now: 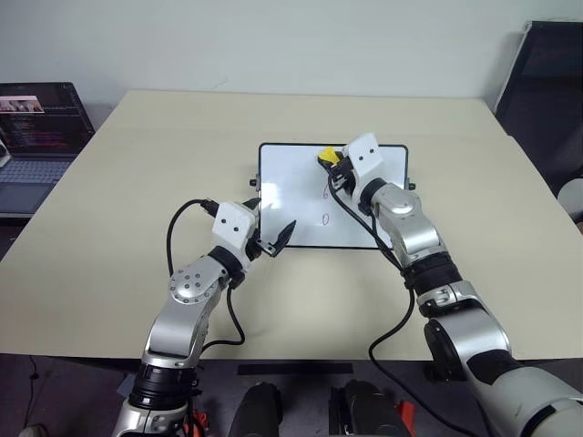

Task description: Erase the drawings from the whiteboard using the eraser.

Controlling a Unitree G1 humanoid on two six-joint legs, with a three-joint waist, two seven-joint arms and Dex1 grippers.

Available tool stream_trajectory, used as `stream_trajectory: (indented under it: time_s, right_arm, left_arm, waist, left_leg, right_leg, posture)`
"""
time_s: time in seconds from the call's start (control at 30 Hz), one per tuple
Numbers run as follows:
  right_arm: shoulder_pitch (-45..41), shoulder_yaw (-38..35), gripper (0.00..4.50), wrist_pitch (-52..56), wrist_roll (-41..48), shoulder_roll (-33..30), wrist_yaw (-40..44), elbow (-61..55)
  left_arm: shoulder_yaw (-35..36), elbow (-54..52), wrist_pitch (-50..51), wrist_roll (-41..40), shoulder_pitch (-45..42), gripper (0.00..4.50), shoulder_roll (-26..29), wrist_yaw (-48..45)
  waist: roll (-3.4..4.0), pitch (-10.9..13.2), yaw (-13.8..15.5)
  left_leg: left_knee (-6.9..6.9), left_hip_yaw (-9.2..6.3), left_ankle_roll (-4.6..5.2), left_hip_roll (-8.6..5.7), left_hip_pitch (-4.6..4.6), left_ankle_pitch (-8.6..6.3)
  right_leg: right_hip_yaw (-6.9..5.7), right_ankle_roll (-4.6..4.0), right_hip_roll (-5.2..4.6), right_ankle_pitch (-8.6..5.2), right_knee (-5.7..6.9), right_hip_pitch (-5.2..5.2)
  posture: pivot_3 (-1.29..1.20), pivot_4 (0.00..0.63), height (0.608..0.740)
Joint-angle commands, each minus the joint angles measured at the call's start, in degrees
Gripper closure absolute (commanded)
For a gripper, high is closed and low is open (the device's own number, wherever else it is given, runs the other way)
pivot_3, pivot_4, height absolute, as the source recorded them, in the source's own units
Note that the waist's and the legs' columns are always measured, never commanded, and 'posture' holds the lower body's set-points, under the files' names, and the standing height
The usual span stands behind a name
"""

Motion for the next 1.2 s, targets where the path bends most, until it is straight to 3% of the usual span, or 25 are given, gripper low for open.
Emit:
stream_trajectory:
  time_s: [0.03, 0.67, 1.2]
  right_arm:
    - [2.0, 0.6, 3.63, 1.5, -0.4, -0.1, 0.3, -2.6]
    - [-4.8, -3.7, 3.63, -3.3, 0.1, -2.5, -4.1, 4.2]
    - [1.7, 0.4, 3.63, -0.6, -0.4, -0.6, -0.3, -1.6]
  left_arm:
    - [0.6, -1.9, -1.3, 0.1, -0.3, 0.00, -0.1, 0.4]
    - [0.0, -0.9, -1.7, -0.1, -1.1, 0.00, -0.6, -0.4]
    - [0.9, -1.0, -1.7, 0.1, -1.4, 0.00, 0.2, -0.3]
  waist:
    - [0.00, 0.0, 0.0]
    - [0.00, 0.0, 0.0]
    - [0.00, 0.0, -0.2]
  left_leg:
    - [0.00, 0.01, 0.00, 0.00, 0.00, 0.00]
    - [0.00, 0.04, 0.00, -0.01, 0.03, 0.00]
    - [-0.01, 0.03, 0.00, 0.01, 0.05, 0.00]
  right_leg:
    - [0.00, 0.00, 0.00, 0.00, 0.00, 0.00]
    - [-0.03, 0.00, 0.00, 0.01, -0.01, 0.04]
    - [0.00, 0.00, 0.00, 0.01, 0.00, 0.03]
  posture:
    - [0.00, 0.150, 0.740]
    - [0.00, 0.150, 0.740]
    - [0.00, 0.150, 0.740]
